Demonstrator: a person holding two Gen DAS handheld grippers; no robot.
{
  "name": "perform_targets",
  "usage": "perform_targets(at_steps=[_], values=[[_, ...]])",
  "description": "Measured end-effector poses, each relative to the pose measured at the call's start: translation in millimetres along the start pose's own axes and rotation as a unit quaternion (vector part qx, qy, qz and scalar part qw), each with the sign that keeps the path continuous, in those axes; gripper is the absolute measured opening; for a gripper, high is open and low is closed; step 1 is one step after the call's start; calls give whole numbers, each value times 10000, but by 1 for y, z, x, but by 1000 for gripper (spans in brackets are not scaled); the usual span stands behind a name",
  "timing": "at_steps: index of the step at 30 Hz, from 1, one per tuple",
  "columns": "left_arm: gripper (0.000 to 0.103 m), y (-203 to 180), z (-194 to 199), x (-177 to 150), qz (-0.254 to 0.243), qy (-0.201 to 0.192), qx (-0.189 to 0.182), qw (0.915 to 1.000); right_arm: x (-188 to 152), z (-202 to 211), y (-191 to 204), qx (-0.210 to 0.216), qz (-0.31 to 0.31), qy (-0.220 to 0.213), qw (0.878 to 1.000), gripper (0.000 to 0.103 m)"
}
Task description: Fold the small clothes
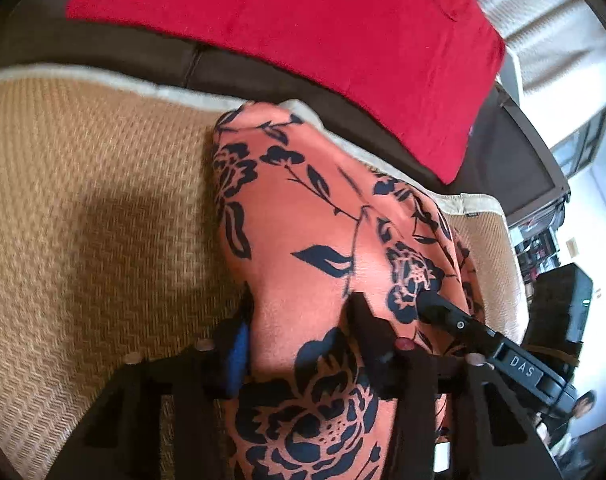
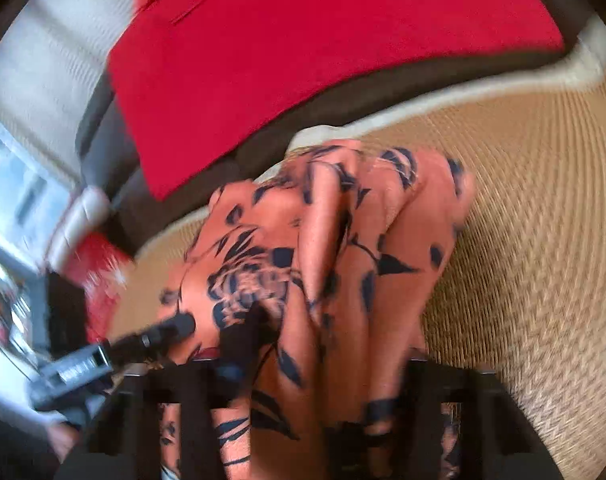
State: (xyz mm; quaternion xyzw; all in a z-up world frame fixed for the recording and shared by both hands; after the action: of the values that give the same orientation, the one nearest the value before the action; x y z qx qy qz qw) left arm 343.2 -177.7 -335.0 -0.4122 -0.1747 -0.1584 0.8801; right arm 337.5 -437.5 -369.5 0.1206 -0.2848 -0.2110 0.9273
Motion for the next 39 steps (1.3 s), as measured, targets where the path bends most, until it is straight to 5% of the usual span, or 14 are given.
perform_targets(at_steps=[4,10,14,18,20,22,27,30,31,34,39], values=[[34,-25,12,8,-342,-299,-20,9990,7,22,8,41,118,-459,9989,32],[34,-43,48,9,-562,-759,43,9955,12,53,20,439,222,-977,9940,32],[34,-33,61,4,-455,-741,201,9960,10,45,30,675,107,-732,9950,32],[42,-5,34,0,-132,-240,784,9965,0,15,30,319,141,-207,9992,32],[47,4,26,-1,-59,-106,1155,9932,-4,-1,20,13,27,57,10000,39],[47,3,31,4,35,-194,1070,9941,-2,0,10,44,-232,148,9996,60],[58,-11,74,13,-416,-1036,1408,9837,20,58,-13,28,-548,-1089,9925,60],[58,-14,68,11,-678,-982,1582,9802,25,78,2,531,-190,-1525,9867,51],[58,-14,62,9,-722,-893,1678,9791,23,77,14,741,-22,-1493,9860,40],[58,-11,34,1,-643,-528,1797,9802,18,53,43,753,218,-1191,9898,38],[62,-3,12,-5,-691,-303,1967,9776,7,-20,23,276,-360,141,9989,35]])
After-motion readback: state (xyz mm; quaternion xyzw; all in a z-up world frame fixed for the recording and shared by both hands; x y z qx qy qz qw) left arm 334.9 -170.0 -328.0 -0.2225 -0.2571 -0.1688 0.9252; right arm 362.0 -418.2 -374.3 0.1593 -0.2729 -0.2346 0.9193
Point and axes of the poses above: each gripper's, at about its wrist camera, not at the fingertips, and z roughly against the way its jaws point, y to its left, x to its top, the point moved 5 cm from there along -z, roughly the way its jaws point, and after that the axes turned 11 degrees about -x, right-handed, at the moved point
